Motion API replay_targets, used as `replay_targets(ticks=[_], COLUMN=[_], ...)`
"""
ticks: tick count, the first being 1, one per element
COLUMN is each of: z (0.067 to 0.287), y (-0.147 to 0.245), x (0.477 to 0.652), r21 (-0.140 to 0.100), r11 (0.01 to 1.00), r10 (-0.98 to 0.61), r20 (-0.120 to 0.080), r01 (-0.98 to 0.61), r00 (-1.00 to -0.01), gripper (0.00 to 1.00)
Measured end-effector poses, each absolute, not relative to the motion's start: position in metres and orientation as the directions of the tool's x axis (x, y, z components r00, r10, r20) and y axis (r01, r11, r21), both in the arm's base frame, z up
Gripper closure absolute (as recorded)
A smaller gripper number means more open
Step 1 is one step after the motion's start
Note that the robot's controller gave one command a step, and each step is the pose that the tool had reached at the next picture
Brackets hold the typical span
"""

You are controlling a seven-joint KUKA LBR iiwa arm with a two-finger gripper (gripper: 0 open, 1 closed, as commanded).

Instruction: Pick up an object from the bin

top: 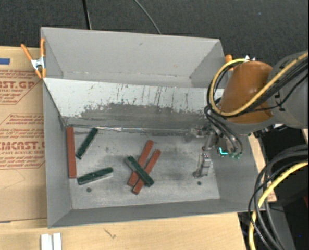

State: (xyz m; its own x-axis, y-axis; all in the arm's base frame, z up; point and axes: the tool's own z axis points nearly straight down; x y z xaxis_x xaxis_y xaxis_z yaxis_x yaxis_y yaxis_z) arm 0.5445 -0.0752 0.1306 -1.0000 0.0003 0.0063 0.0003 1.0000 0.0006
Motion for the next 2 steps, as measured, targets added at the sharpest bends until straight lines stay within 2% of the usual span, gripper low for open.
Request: replay_targets(ticks=[1, 2], z=[0.135, 0.103], y=[-0.075, -0.037], x=[0.547, 0.550], r21=[0.000, -0.004], r11=[1.000, 0.994], r10=[-0.001, -0.113], r20=[-0.001, -0.007], r01=[-0.001, -0.113], r00=[-1.000, -0.994], gripper=[0.00, 0.00])
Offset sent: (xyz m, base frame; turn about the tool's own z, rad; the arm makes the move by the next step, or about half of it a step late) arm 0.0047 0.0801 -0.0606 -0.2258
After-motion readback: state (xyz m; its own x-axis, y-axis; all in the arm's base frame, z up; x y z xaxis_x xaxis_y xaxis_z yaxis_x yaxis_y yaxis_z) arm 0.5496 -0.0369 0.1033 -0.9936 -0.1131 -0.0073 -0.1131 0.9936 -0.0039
